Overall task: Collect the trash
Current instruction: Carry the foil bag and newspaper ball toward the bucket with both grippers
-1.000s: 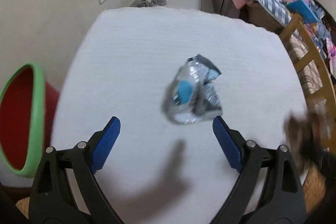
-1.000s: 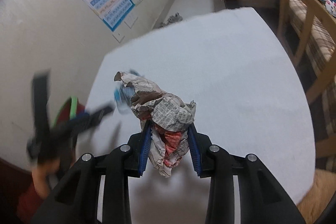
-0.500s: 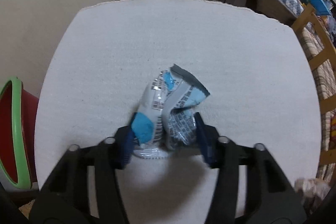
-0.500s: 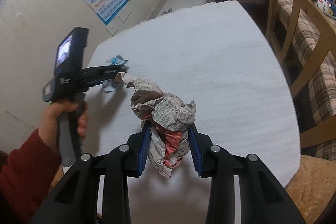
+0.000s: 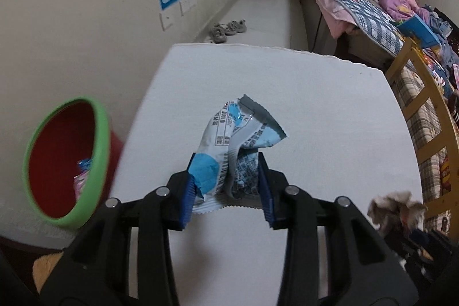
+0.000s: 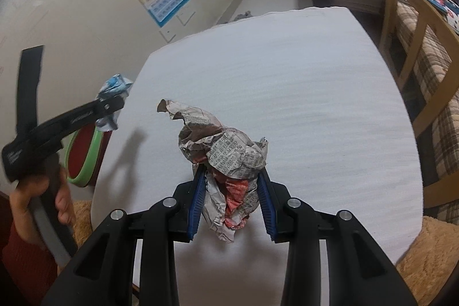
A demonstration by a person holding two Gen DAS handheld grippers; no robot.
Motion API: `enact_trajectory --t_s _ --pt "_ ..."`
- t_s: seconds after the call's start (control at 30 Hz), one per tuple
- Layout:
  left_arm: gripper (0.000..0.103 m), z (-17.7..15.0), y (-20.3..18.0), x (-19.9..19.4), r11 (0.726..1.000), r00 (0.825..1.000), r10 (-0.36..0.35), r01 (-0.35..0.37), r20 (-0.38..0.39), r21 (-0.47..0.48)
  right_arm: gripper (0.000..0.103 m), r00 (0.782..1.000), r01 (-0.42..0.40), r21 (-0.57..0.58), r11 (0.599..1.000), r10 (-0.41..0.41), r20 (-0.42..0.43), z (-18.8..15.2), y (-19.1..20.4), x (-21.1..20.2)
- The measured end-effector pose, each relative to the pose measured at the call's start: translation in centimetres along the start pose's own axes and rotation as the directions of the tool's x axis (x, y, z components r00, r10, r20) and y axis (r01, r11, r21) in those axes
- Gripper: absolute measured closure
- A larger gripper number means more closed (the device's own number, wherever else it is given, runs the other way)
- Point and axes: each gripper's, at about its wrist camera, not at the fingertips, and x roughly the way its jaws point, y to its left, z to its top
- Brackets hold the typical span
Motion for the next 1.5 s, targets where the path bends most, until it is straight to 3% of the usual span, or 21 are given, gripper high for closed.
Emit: enact_trajectory --t_s 0.4,0.63,1.5 --pt "0.066 -8.1 3.6 -3.3 0.998 0.996 0.045 -0.048 -0.082 -0.044 0.068 0.999 -0.022 -0.082 0.996 0.018 -0.046 -1.8 4.0 1.8" --pt "0.066 -8.3 5.7 -3.9 0.993 0.997 0.053 -0.059 -0.058 -0.1 0.068 0.999 -0.02 -0.153 0.988 0.012 -0.053 -2.4 6.7 2.0" --pt "0.066 -9.6 10.1 -4.7 0.975 0.996 0.071 -0.08 -0.051 -0.208 0.068 0.994 -0.034 -0.26 0.965 0.006 -0.109 -3.0 10.2 3.9"
